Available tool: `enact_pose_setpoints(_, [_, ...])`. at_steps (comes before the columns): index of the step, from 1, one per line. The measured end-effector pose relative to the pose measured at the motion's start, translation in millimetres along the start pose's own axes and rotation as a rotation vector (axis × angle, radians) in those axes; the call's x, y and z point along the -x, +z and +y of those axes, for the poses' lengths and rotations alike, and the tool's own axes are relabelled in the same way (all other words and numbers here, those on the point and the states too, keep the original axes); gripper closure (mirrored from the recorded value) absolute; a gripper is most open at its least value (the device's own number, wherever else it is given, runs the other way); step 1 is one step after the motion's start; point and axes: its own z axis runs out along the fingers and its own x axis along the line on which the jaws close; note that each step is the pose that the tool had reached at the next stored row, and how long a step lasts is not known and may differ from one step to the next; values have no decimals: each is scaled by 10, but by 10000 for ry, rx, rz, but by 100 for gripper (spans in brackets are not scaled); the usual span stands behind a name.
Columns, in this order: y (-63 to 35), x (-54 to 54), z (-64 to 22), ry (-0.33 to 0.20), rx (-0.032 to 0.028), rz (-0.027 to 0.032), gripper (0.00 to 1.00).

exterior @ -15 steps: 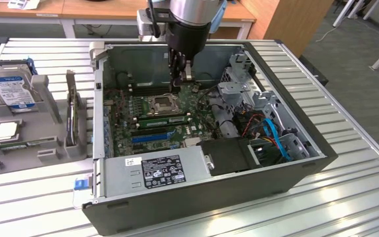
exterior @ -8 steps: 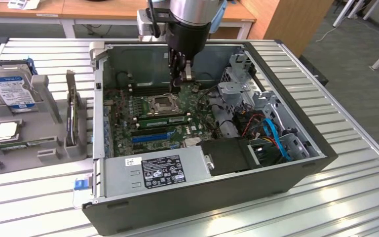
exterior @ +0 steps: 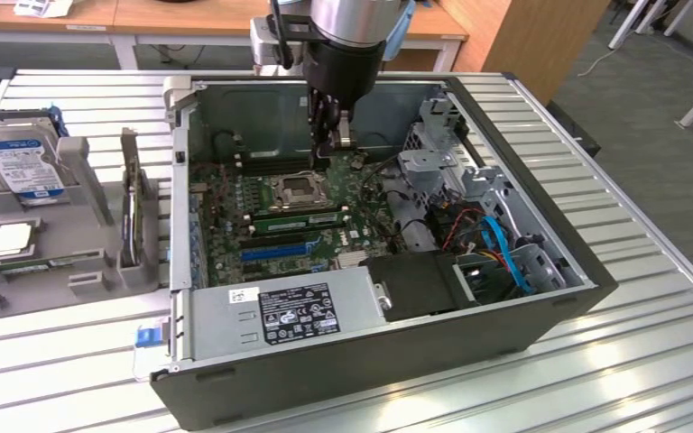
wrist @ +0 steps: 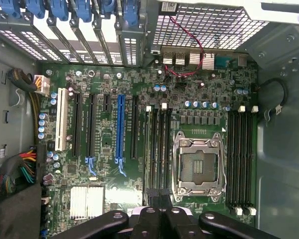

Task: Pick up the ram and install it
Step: 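Press down the ram until it locks into place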

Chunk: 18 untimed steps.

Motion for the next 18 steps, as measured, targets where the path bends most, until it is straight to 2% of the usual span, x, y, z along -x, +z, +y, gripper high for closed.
enact_pose_setpoints(5, [0, 0, -1, 292, -18, -13, 90])
enact_pose_setpoints(18, [2, 0, 0, 1783, -111, -83, 90])
